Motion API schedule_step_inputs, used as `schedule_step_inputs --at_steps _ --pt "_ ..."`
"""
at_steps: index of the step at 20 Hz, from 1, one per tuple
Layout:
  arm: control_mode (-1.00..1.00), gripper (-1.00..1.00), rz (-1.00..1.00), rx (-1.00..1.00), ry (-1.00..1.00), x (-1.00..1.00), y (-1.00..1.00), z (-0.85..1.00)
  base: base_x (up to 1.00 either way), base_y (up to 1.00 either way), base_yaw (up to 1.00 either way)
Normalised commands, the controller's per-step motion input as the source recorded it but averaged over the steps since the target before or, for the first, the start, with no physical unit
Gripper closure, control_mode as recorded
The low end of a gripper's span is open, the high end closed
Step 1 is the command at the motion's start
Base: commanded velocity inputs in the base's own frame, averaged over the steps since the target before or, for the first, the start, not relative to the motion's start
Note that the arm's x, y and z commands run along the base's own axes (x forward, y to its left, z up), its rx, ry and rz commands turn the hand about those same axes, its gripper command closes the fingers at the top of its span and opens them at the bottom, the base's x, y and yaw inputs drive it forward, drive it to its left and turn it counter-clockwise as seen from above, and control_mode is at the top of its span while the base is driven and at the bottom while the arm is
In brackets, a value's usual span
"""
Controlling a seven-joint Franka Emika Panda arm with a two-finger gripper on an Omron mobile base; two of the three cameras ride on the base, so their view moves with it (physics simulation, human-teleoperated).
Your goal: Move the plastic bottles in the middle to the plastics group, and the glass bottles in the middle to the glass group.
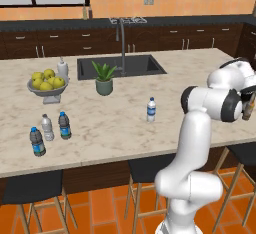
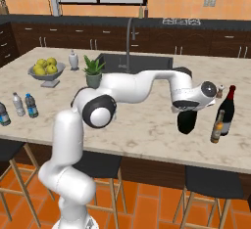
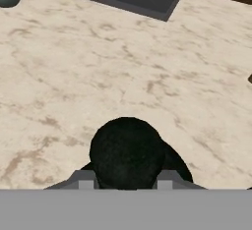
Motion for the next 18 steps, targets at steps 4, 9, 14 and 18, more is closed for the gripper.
schedule_step_inputs --at_steps 4,9,14,18 --pt "-1.00 1.00 0.00 0.00 0.00 0.06 -0.13 0.00 0.00 0.00 0.00" --pt "-1.00 1.00 0.00 0.00 0.00 0.07 -0.05 -0.05 0.00 0.00 0.00" --pt "-1.00 1.00 0.00 0.00 0.01 0.01 -0.13 -0.46 0.00 0.00 0.00" --pt "-1.00 1.00 0.00 0.00 0.04 0.00 -0.01 -0.44 0.00 0.00 0.00"
